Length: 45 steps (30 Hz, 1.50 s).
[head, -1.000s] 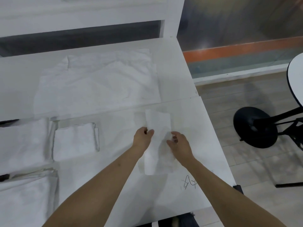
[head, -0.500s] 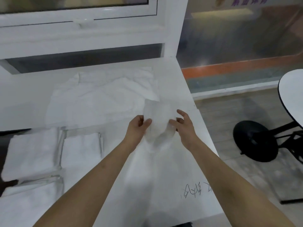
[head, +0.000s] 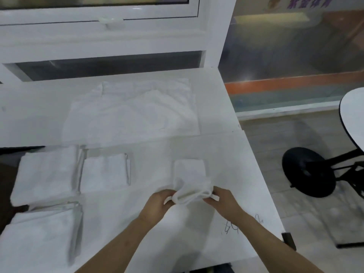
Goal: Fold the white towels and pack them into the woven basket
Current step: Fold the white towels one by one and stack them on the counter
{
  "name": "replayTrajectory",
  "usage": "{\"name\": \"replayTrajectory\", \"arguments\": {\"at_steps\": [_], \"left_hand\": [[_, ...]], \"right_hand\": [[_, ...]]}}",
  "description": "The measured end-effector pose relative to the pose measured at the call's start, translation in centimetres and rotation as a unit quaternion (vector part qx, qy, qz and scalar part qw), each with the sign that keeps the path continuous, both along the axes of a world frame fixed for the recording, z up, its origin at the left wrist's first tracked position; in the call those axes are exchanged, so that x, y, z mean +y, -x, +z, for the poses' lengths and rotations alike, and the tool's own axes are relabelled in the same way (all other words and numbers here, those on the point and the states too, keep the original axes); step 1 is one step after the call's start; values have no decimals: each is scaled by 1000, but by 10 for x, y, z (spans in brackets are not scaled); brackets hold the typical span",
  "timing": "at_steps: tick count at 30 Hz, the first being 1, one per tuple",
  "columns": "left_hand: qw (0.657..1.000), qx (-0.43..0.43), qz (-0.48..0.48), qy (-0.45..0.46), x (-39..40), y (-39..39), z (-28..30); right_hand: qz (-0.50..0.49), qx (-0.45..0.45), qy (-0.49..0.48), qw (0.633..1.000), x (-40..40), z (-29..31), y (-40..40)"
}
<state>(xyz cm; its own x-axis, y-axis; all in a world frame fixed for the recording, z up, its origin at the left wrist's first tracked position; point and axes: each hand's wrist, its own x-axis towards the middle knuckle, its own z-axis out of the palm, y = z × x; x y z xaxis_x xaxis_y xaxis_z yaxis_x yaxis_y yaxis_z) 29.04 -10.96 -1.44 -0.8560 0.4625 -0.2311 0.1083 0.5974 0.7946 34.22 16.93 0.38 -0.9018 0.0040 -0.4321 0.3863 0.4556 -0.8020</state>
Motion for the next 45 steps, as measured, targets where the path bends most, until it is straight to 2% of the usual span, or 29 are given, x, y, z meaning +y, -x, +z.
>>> {"name": "replayTrajectory", "arguments": {"at_steps": [5, 10, 16, 18, 20, 21, 24, 26, 28, 30, 33, 36, 41, 45], "left_hand": [[998, -35, 57, -4, 6, -7, -11], [974, -91, 207, 0, 29, 14, -6], [962, -91, 224, 128, 59, 41, -10], [958, -83, 232, 146, 64, 44, -13], [960, -41, 232, 149, 67, 42, -13], [963, 12, 212, 163, 68, 38, -14], [952, 210, 82, 205, 72, 29, -19], [942, 261, 2, 210, 76, 25, -25], [947, 214, -57, 233, 78, 21, -36], [942, 178, -85, 272, 78, 16, -50], [944, 151, -80, 282, 83, 18, -60], [945, 148, -76, 281, 86, 24, -62], [956, 62, 95, 271, 104, -4, -53], [960, -42, 157, 230, 114, -10, -31]], "right_hand": [[-21, -8, -18, 1000, -3, -6, -2], [-86, -9, -58, 995, -8, -18, 22], [-145, -39, -122, 981, -14, -37, 44], [-150, -41, -128, 979, -13, -41, 47], [-141, -23, -143, 979, -13, -42, 49], [-131, -6, -154, 979, -13, -41, 49], [-64, 87, -233, 967, -10, -43, 46], [16, 154, -312, 937, -7, -48, 45], [70, 167, -366, 913, -5, -53, 45], [88, 135, -386, 908, -4, -57, 45], [84, 70, -357, 928, -3, -62, 48], [45, 39, -279, 958, -6, -63, 52], [7, -1, -187, 982, -7, -59, 48], [7, -29, -163, 986, -12, -52, 37]]}}
